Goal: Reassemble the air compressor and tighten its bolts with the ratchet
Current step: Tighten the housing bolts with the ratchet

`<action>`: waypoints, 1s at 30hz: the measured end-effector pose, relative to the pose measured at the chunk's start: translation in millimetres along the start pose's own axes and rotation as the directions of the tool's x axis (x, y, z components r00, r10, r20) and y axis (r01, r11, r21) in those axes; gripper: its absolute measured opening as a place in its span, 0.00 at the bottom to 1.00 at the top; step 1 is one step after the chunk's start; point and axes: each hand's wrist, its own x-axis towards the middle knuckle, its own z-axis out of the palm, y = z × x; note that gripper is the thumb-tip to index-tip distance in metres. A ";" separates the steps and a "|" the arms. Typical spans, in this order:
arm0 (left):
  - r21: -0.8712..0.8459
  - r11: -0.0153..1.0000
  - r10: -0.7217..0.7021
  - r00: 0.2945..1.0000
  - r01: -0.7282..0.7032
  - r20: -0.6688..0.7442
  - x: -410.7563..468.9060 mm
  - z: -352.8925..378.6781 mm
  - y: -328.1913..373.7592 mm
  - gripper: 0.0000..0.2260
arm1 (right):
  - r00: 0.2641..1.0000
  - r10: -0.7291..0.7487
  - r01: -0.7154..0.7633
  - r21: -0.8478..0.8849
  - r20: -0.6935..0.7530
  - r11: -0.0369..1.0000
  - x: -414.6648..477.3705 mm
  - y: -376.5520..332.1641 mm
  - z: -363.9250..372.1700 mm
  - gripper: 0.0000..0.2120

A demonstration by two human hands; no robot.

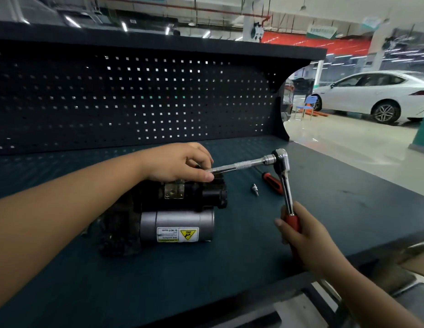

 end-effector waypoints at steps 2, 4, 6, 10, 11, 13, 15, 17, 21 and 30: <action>-0.015 1.000 -0.019 1.000 0.019 -0.014 0.0 -0.4 0.3 0.05 | 0.999 -0.028 0.028 -0.014 -0.015 1.000 9.4 4.0 2.5 0.09; -0.020 0.999 -0.037 0.999 0.037 -0.018 -0.6 -1.3 1.2 0.05 | 0.999 -0.037 0.037 -0.008 -0.033 0.999 17.8 7.2 7.0 0.09; -0.025 0.999 -0.044 0.999 0.043 -0.024 -1.7 -2.1 2.1 0.05 | 0.998 -0.040 0.040 -0.016 -0.047 0.999 27.4 8.7 10.7 0.08; 0.003 0.999 -0.034 0.999 0.034 -0.038 -2.0 -1.5 1.3 0.04 | 1.000 0.003 -0.003 -0.012 -0.015 1.000 33.1 -0.6 12.8 0.05; 0.022 0.999 -0.034 0.998 0.035 -0.048 -1.2 -1.4 0.2 0.05 | 1.000 0.021 -0.021 -0.030 0.009 0.999 29.0 -5.0 12.6 0.05; 0.060 0.998 -0.031 0.998 0.035 -0.060 0.1 -1.2 -1.3 0.05 | 0.996 0.078 -0.077 -0.039 0.043 0.996 16.3 -12.8 10.6 0.06; 0.090 0.996 -0.016 0.998 0.021 -0.052 0.1 -0.3 -0.3 0.05 | 0.991 0.128 -0.127 -0.033 0.046 0.991 -0.5 -21.5 5.0 0.07; 0.116 0.993 -0.002 0.999 0.007 -0.044 -0.1 0.3 1.1 0.07 | 0.986 0.165 -0.164 -0.032 0.038 0.986 -15.8 -34.6 -3.7 0.07; 0.158 0.987 0.001 0.998 0.010 -0.068 -1.7 2.9 3.7 0.08 | 0.955 0.276 -0.281 0.036 0.105 0.959 -28.1 -66.9 -26.5 0.09; 0.186 0.982 0.000 0.998 0.011 -0.060 -4.3 4.5 8.3 0.07 | 0.848 0.444 -0.492 0.115 0.289 0.863 -32.4 -98.9 -44.0 0.08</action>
